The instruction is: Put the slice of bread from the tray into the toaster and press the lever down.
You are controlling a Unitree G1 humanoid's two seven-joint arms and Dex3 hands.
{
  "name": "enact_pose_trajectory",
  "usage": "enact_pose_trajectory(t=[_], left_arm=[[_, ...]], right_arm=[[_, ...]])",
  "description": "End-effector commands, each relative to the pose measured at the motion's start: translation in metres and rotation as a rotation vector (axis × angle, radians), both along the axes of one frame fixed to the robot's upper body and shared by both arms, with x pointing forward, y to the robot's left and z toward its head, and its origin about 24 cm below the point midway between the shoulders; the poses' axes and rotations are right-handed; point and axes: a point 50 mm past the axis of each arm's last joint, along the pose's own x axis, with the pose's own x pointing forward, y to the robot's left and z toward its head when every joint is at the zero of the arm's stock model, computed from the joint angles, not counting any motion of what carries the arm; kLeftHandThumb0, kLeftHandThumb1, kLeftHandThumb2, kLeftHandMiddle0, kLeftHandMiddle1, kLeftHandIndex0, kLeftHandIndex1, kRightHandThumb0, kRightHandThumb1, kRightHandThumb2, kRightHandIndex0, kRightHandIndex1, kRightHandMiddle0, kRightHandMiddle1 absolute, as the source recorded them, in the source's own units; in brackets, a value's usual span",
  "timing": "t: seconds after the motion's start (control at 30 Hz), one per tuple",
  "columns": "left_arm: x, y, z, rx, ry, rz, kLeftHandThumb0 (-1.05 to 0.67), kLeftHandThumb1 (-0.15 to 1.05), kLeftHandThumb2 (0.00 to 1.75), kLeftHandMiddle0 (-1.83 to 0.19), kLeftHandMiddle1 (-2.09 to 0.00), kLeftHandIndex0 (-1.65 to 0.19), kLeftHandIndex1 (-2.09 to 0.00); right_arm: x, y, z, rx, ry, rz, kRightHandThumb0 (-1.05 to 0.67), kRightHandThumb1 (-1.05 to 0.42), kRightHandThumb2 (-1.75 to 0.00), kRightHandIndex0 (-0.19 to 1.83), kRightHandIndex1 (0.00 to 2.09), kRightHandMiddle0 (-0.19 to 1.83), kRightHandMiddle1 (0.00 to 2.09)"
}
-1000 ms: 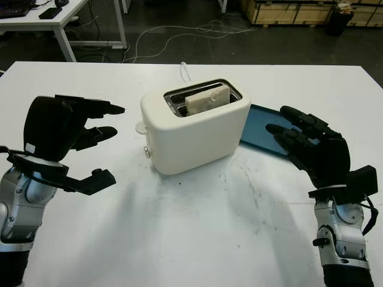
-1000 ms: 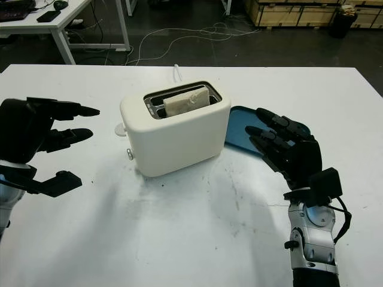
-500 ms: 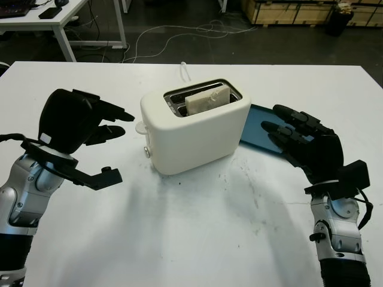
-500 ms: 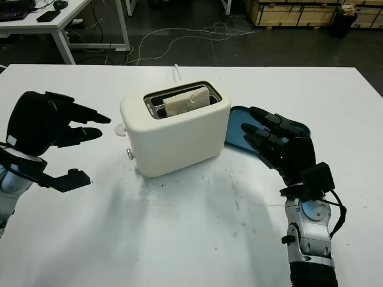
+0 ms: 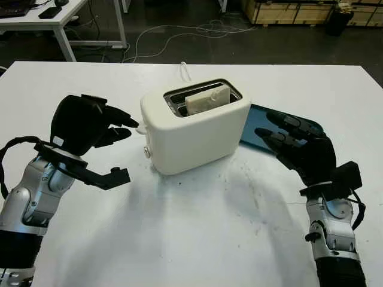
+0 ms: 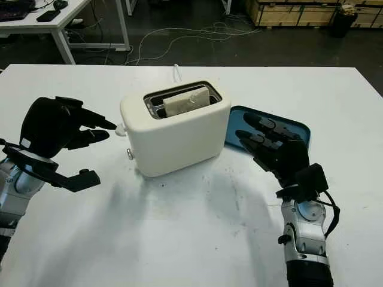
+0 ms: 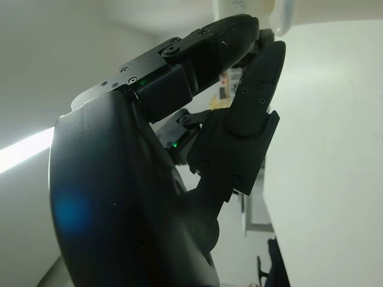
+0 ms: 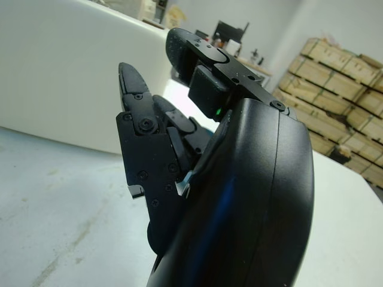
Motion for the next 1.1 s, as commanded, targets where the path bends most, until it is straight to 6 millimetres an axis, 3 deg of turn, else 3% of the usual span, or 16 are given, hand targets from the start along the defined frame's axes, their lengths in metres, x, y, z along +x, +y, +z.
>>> enact_pose_trajectory(t=[0.0, 0.53, 1.07], left_arm=[[0.003, -0.002, 0.001, 0.010, -0.019, 0.003, -0.31, 0.75, 0.00, -1.04, -0.99, -1.38, -0.01], [0.008, -0.007, 0.003, 0.003, -0.045, -0.038, -0.31, 0.71, 0.00, -1.01, -1.16, -1.41, -0.02], [0.011, -0.007, 0.013, 0.144, 0.009, -0.097, -0.35, 0.67, 0.00, -1.14, -0.89, -1.42, -0.01]], right_arm=[[0.001, 0.002, 0.007, -0.001, -0.038, 0.009, -0.25, -0.92, -0.01, 0.93, 0.07, 0.89, 0.01], [0.000, 0.003, 0.002, 0.019, -0.039, 0.023, -0.25, -0.92, -0.02, 0.95, 0.04, 0.90, 0.01], [-0.004, 0.004, 0.000, 0.026, -0.014, 0.025, -0.28, -0.92, -0.01, 0.94, 0.02, 0.90, 0.00]])
